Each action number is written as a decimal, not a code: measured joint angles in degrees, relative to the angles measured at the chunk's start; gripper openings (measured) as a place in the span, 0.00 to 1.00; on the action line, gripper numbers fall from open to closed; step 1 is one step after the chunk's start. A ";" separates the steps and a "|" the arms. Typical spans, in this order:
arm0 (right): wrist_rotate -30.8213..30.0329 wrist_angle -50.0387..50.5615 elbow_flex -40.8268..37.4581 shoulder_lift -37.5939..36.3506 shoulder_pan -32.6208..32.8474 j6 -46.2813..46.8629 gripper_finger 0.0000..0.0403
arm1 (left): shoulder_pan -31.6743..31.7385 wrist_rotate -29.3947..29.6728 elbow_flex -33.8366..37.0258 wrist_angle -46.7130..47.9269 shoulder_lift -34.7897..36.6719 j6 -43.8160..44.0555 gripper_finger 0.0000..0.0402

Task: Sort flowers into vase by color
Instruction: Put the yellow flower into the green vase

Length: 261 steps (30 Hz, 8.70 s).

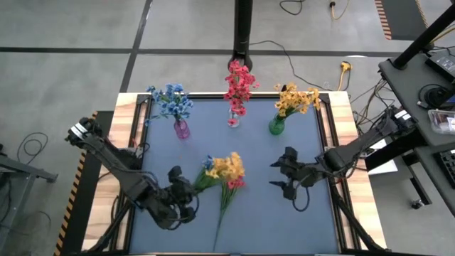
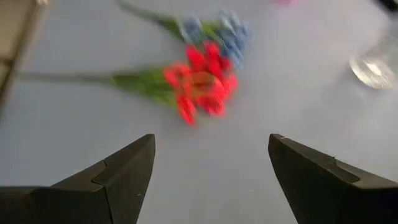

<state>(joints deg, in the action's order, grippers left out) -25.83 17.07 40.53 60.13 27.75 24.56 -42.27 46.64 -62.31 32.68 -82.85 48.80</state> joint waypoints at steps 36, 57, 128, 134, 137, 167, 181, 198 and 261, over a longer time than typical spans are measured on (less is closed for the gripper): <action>-4.87 -77.00 -0.68 27.46 -0.20 -26.17 0.38 | 14.21 -1.06 5.77 -74.28 -19.51 -51.31 0.05; -30.21 -29.38 -0.61 3.33 1.23 -8.52 0.05 | 18.40 -10.58 5.76 -44.27 -0.14 -51.13 0.59; -46.22 -22.62 -3.31 -5.25 -23.19 -8.62 0.04 | 31.70 -3.57 5.75 -21.55 8.33 -66.09 0.52; -47.86 -22.28 -3.30 -4.92 -23.19 -8.75 0.04 | 32.43 -3.61 5.77 -21.42 7.71 -66.08 0.52; -47.86 -22.22 -3.31 -4.82 -23.19 -8.90 0.04 | 32.43 -3.63 5.77 -21.25 7.54 -66.32 0.52; -47.77 -22.08 -4.07 -4.49 -23.81 -7.47 0.04 | 32.43 -3.68 5.77 -15.97 7.58 -64.59 0.52; -47.32 -21.56 -4.33 -4.51 -23.83 -6.50 0.04 | 32.43 -3.70 5.77 -15.97 7.60 -64.59 0.52; -46.24 -20.36 -4.35 -0.63 -23.81 -5.34 0.04 | 32.43 -3.70 5.77 -16.39 7.63 -64.59 0.52; -38.63 -17.96 -3.36 -1.10 -24.29 -4.31 0.04 | 32.43 -3.72 5.77 -16.37 7.63 -64.16 0.52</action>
<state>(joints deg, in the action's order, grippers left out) -64.47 -0.89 37.17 59.02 3.46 20.25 -9.85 42.92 -56.53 16.32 -75.22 -15.35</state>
